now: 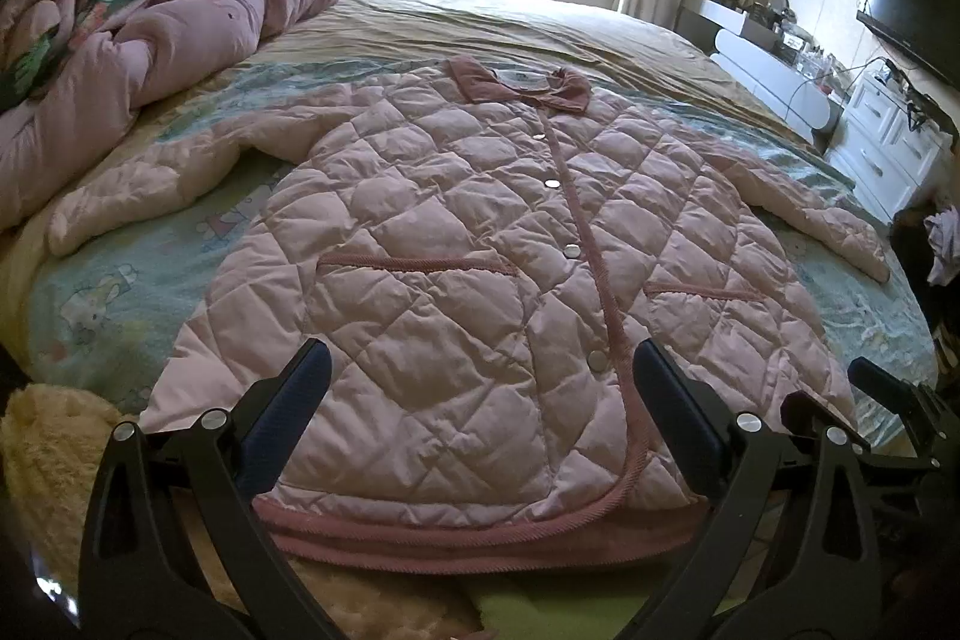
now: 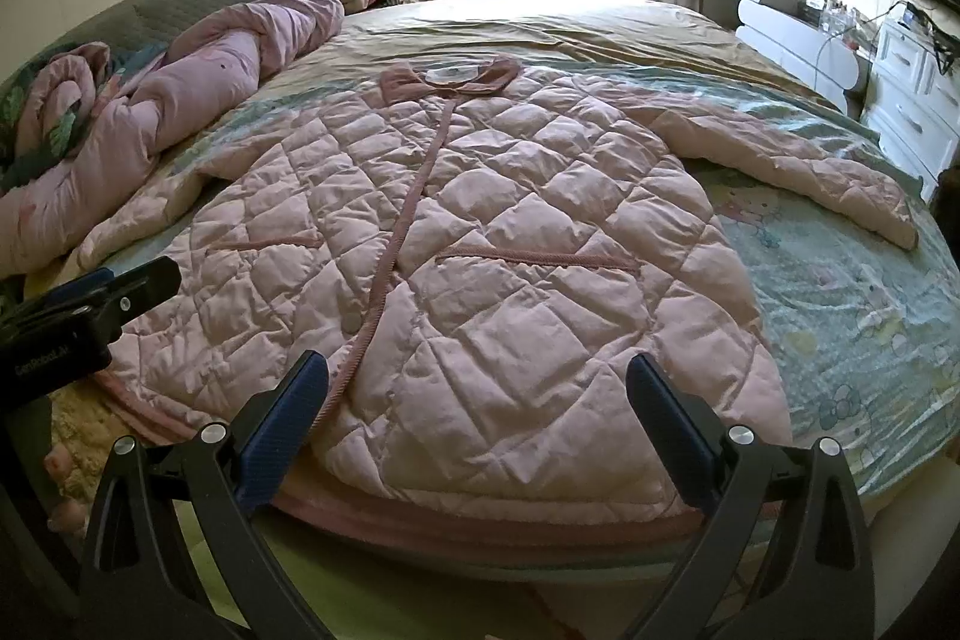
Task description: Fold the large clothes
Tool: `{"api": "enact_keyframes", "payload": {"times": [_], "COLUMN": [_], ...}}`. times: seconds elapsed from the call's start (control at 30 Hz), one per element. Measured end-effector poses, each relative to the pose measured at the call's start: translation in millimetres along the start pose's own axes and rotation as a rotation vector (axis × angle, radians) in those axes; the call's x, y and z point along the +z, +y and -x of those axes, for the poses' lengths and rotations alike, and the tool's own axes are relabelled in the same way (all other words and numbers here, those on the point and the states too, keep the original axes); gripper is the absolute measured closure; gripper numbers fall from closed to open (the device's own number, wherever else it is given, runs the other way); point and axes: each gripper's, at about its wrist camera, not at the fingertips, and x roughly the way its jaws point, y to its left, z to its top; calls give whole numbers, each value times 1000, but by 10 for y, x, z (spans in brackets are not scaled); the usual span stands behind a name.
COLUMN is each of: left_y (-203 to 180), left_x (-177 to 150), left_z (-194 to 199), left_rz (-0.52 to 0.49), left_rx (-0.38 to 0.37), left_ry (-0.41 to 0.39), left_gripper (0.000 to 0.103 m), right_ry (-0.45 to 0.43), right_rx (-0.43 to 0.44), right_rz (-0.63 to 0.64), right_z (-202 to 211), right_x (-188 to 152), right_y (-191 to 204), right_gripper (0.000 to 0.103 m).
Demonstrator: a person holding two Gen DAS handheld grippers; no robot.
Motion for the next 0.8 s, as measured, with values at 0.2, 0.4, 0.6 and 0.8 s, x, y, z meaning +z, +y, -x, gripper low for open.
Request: {"api": "enact_keyframes", "payload": {"times": [0.2,0.4,0.6,0.8], "left_y": [-3,-3,69,71], "left_x": [-6,-8,2,-10], "left_z": [2,-1,-50,-86], "left_rz": [0,0,-6,-6], "left_rx": [-1,-2,4,10], "left_ry": [-2,0,7,9], "left_gripper": [9,9,9,9], "right_ry": [6,12,20,29], "right_rx": [7,10,10,25], "right_rz": [-7,-8,-7,8], "right_z": [-8,-31,-64,-130], "right_x": [-6,-10,-11,29], "right_y": [2,-24,-52,-58], "right_gripper": [4,4,4,4]}}
